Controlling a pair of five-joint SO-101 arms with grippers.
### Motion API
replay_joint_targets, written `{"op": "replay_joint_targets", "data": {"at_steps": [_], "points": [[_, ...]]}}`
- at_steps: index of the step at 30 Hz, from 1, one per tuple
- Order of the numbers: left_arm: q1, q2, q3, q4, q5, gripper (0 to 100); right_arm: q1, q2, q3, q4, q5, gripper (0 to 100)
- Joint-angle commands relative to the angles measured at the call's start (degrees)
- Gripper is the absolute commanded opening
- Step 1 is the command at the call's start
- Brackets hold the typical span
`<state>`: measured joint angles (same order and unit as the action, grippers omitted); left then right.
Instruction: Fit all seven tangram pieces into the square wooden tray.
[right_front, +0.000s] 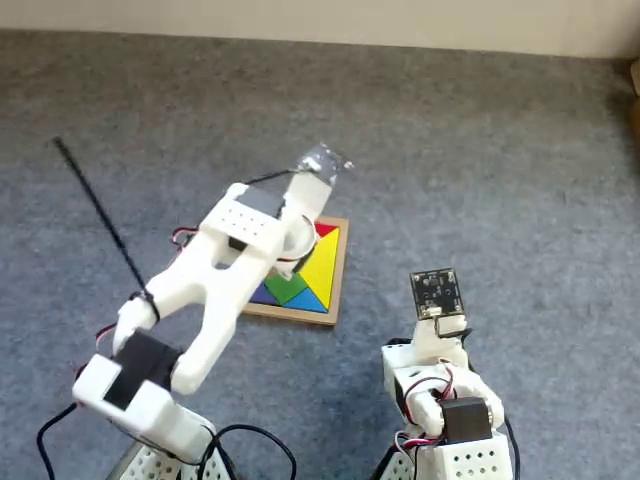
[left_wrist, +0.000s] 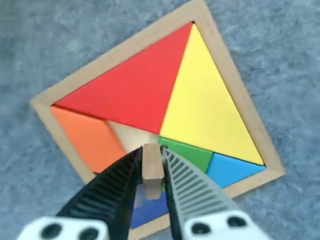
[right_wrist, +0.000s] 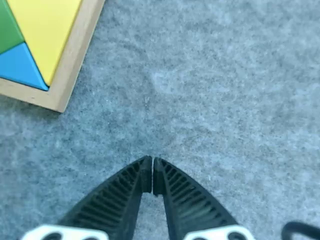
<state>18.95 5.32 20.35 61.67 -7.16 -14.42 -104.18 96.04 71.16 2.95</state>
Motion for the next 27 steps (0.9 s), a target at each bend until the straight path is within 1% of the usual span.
{"op": "replay_joint_targets", "data": {"at_steps": [1,10,12,16,18,27], "points": [[1.27,1.19,-3.74,0.00,-0.09,1,0.75,-1.27,6.02,0.48,-0.18,2.7],[1.19,4.26,-5.14,0.18,-0.18,1,0.66,-1.45,6.11,0.57,-0.18,2.7],[0.84,3.91,-5.14,0.35,-0.18,4,0.57,-1.45,6.20,0.57,-0.18,2.7],[-1.27,4.00,-5.14,0.35,-0.09,16,0.57,-1.45,6.20,0.57,-0.18,2.7],[-2.68,3.91,-5.14,0.35,-0.09,19,0.57,-1.54,6.20,0.57,-0.18,2.7],[-6.90,3.91,-7.60,0.44,-0.09,20,0.40,-1.54,6.20,0.57,-0.18,2.7]]}}
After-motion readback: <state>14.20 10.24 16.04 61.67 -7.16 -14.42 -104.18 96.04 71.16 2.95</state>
